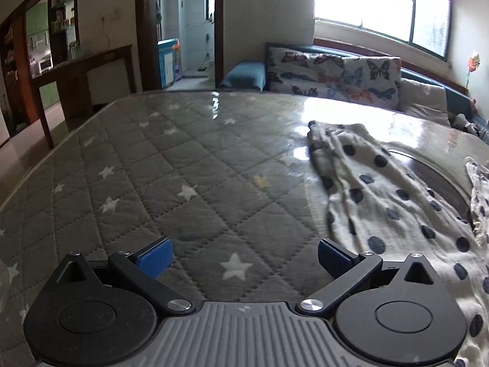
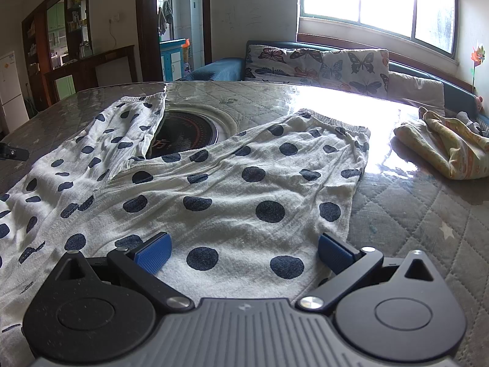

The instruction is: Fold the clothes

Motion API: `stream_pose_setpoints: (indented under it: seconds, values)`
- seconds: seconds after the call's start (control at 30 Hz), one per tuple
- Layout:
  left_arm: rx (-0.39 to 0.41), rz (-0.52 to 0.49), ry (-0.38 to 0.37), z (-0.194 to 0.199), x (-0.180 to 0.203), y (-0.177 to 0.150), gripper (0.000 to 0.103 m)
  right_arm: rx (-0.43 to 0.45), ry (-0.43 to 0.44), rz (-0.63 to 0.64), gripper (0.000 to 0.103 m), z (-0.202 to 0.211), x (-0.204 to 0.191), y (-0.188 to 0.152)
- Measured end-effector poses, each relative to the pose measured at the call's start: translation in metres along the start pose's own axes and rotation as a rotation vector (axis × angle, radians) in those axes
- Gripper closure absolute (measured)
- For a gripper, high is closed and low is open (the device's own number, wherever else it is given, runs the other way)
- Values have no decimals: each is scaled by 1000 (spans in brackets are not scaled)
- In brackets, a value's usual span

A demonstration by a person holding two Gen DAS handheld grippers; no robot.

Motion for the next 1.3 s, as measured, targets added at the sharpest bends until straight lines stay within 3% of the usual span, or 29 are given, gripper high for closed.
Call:
stream_pose_setpoints:
  seconds: [0.13, 0.57, 1.3]
  values:
    - [-32, 11, 12, -8, -5, -4, 0, 0, 0, 0, 0, -1, -1, 0]
    - [20, -11, 26, -10, -5, -11, 0, 0, 0, -1, 0, -3, -2, 1]
    - [20, -13, 29, -11, -2, -9, 0, 1, 1, -1, 0, -8, -6, 3]
Point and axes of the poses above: each gripper's, at about its wrist camera, not at the fingertips, and z roughly against the way its jaws point, x to its right, y to its top, the point moved 5 cm from there along -z, roughly the way its jaws point, and after that the axes turned 1 degree about -y, right-handed, at the moved point
